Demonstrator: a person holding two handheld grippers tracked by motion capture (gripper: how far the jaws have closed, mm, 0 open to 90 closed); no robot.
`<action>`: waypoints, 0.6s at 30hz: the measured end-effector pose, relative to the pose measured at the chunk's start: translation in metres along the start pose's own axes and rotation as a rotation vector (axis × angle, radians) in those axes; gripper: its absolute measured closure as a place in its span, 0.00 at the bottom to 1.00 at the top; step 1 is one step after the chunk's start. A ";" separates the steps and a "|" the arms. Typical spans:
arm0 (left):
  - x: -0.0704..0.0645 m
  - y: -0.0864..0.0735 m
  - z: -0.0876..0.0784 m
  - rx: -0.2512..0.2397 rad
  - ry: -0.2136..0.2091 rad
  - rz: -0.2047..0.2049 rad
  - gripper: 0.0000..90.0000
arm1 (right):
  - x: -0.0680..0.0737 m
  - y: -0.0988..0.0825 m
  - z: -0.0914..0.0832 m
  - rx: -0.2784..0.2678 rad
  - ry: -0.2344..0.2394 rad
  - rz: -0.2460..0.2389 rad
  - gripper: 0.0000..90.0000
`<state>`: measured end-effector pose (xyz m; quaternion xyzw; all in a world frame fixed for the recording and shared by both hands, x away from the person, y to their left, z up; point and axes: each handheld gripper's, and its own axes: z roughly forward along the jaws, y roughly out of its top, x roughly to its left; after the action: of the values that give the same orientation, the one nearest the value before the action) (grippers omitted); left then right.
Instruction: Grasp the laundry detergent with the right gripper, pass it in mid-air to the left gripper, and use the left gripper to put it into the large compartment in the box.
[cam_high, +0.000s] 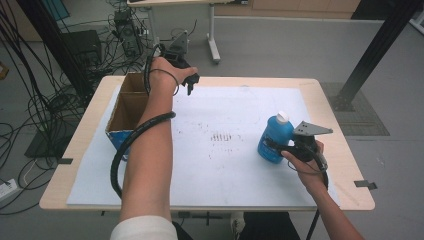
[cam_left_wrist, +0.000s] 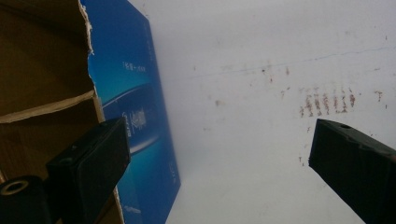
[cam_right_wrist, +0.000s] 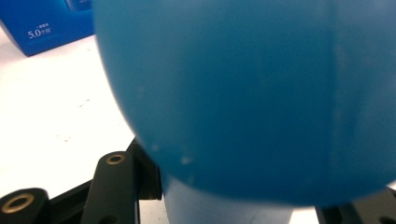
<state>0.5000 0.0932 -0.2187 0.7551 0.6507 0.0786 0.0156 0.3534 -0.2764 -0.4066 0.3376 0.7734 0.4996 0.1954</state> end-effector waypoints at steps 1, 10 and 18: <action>0.000 0.000 0.000 0.003 0.001 0.002 0.06 | 0.000 0.000 0.000 -0.001 -0.002 -0.001 0.50; -0.001 0.001 0.000 0.005 0.003 0.000 0.06 | 0.000 -0.001 0.000 -0.005 0.001 0.000 0.50; -0.003 0.001 0.000 0.007 -0.001 0.007 0.06 | 0.000 -0.001 0.000 -0.006 -0.001 0.001 0.50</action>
<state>0.5008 0.0901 -0.2193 0.7573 0.6485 0.0759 0.0127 0.3530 -0.2768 -0.4073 0.3378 0.7715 0.5020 0.1966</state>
